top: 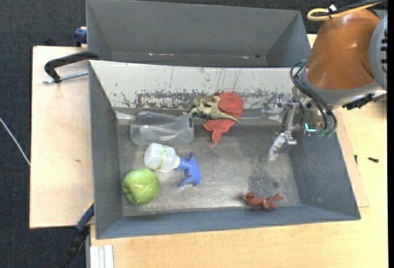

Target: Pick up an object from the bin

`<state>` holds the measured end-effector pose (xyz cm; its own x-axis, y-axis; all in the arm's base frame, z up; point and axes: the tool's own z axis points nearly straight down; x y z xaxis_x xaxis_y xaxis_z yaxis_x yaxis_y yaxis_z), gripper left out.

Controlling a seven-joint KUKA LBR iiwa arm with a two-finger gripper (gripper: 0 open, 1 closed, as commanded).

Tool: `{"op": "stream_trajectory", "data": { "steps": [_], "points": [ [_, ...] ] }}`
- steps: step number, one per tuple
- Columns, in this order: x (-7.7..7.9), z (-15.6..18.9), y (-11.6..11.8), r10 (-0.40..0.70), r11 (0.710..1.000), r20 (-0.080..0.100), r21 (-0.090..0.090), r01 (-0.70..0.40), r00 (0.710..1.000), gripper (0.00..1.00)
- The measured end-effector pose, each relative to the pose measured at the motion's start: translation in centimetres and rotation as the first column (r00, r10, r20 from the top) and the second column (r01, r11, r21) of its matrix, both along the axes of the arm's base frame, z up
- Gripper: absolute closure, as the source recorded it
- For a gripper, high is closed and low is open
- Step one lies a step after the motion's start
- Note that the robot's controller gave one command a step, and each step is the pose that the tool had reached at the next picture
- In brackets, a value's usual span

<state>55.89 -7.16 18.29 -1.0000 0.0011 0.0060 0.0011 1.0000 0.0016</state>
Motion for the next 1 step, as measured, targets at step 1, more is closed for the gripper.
{"op": "stream_trajectory", "data": {
  "steps": [1],
  "points": [
    [0.18,0.4,0.02,0.001,1.0,0.008,-0.001,-0.001,1.0,0.0]
  ]
}}
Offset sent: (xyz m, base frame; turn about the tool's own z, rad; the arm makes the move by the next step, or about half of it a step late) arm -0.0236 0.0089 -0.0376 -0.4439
